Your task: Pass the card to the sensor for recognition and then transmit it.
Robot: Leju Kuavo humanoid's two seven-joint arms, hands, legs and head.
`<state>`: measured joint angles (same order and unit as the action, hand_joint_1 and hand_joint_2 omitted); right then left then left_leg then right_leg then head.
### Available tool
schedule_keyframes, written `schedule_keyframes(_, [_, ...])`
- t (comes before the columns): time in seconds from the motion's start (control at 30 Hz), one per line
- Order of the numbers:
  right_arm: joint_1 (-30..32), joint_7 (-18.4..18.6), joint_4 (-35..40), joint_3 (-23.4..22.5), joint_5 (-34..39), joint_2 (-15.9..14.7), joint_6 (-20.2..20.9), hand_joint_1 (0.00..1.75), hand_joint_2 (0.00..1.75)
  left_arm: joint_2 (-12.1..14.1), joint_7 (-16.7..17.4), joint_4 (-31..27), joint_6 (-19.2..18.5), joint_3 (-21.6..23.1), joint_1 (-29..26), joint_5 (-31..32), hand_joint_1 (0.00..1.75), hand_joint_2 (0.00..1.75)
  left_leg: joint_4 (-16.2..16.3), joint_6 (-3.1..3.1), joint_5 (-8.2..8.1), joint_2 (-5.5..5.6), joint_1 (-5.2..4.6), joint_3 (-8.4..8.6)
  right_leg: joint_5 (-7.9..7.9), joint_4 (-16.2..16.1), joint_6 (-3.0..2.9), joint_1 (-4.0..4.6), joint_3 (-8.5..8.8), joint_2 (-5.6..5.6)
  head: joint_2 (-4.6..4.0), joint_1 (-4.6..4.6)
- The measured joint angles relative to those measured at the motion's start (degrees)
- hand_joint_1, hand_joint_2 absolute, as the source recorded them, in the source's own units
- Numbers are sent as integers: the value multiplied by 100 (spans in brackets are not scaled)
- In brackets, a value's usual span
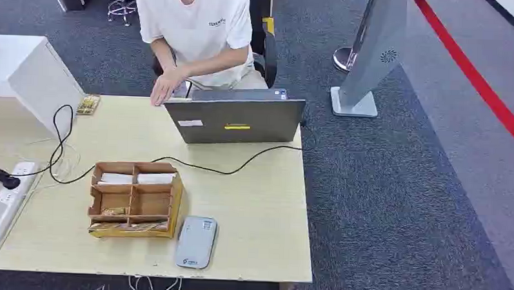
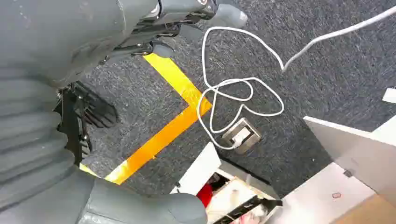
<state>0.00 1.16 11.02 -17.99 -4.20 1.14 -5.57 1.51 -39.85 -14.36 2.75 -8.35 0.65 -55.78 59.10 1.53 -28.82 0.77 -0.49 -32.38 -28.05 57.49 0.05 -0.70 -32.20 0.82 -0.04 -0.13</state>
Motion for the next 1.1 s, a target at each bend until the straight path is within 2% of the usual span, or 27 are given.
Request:
schedule_keyframes(0.07, [-2,85,-11,-20,0,4,-28,0,0,-11,-11,-73,139,-133,-21,458,0,175,1,0,0,-1,0,3,0,0,0,0,-1,2,0,2])
schedule_keyframes(0.1, [-2,142,-13,-33,-2,18,-66,0,0,-90,-13,-300,304,-298,-80,1023,0,175,4,0,0,-1,-1,3,0,0,0,-1,-4,4,0,0])
schedule_keyframes(0.17, [3,223,-24,-50,-42,39,-125,0,0,-364,-31,-966,584,-990,-130,2675,0,175,5,9,6,11,-6,-4,3,0,4,-3,-3,-10,0,-4])
schedule_keyframes(0.2, [-4,227,-26,-52,-66,52,-142,0,0,-499,-35,-1281,704,-1346,-122,3348,0,175,4,11,8,11,-6,-4,3,0,4,-3,-2,-12,0,7])
schedule_keyframes(0.23, [-16,229,-28,-52,-94,61,-153,0,0,-654,-35,-1612,708,-1711,-108,3728,0,175,4,11,8,10,-6,-3,4,0,5,-3,0,-11,0,9])
schedule_keyframes(0.3, [-26,238,-33,-52,-149,77,-166,0,0,-903,-37,-2104,452,-2324,-37,4081,0,175,4,11,8,-4,-6,1,9,0,10,-3,2,2,0,15])
schedule_keyframes(0.43, [-15,359,-50,-52,-280,116,-236,0,0,-1340,-37,-3133,-464,-3341,-21,4542,0,175,5,12,8,-15,-7,4,14,0,14,-4,0,14,0,11])
schedule_keyframes(0.47, [-17,428,-52,-52,-367,124,-262,0,0,-1433,-37,-3481,-402,-3536,-74,4828,0,175,5,10,9,-14,-5,3,13,1,14,-4,0,13,0,9])
schedule_keyframes(0.5, [-26,510,-52,-46,-462,125,-278,0,0,-1522,-35,-4073,-75,-3587,-282,5197,0,175,6,10,8,-22,2,6,13,1,14,-1,-3,25,0,2])
schedule_keyframes(0.53, [-27,561,-57,-31,-563,125,-275,0,0,-1682,-39,-5109,546,-3466,-582,5634,0,175,14,3,2,-50,13,7,14,0,13,9,-11,60,0,0])
schedule_keyframes(0.57, [-16,590,-59,-13,-650,125,-267,0,0,-1784,-61,-6030,1322,-3256,-825,6012,0,175,18,3,1,-57,15,3,16,-1,10,14,-16,62,0,24])
schedule_keyframes(0.63, [3,559,-68,31,-833,122,-190,0,0,-1785,-90,-7456,3181,-2426,-1088,6788,0,175,18,7,3,-15,2,-6,12,0,18,6,-10,26,0,22])
schedule_keyframes(0.67, [0,486,-68,81,-920,122,-125,0,0,-1725,-90,-8123,3749,-1981,-1201,7247,0,175,17,8,3,-4,0,-6,11,-1,18,2,-6,12,0,11])
schedule_keyframes(0.7, [-13,432,-68,123,-979,122,-85,0,0,-1733,-98,-8623,3981,-1659,-1274,7619,0,175,16,8,3,0,0,-8,11,0,18,2,-2,5,0,15])
schedule_keyframes(0.73, [-34,371,-68,166,-1043,120,-39,0,0,-1744,-98,-9276,3947,-1273,-1338,8067,0,175,16,10,5,0,2,-9,12,-1,18,3,1,5,0,22])
schedule_keyframes(0.8, [-54,317,-68,245,-1138,116,22,0,0,-1773,-96,-10218,3812,-766,-1417,8621,0,175,16,11,3,-17,-1,-7,16,-1,21,1,-2,19,0,39])
schedule_keyframes(0.9, [-33,323,-72,308,-1202,116,61,0,0,-1757,-85,-11257,3768,-283,-1428,8978,0,175,18,13,3,-17,-5,-2,18,-1,25,-2,-2,22,0,26])
schedule_keyframes(1.0, [-37,378,-74,365,-1224,118,61,0,0,-1764,-72,-11931,3738,87,-1404,9153,0,175,17,13,3,-16,-5,-2,18,0,25,-2,-2,19,0,22])
schedule_keyframes(1.1, [-31,461,-76,387,-1250,118,61,0,0,-1784,-48,-12277,3735,234,-1361,9235,0,175,17,13,3,-15,-3,-1,18,0,24,-1,-2,18,0,20])
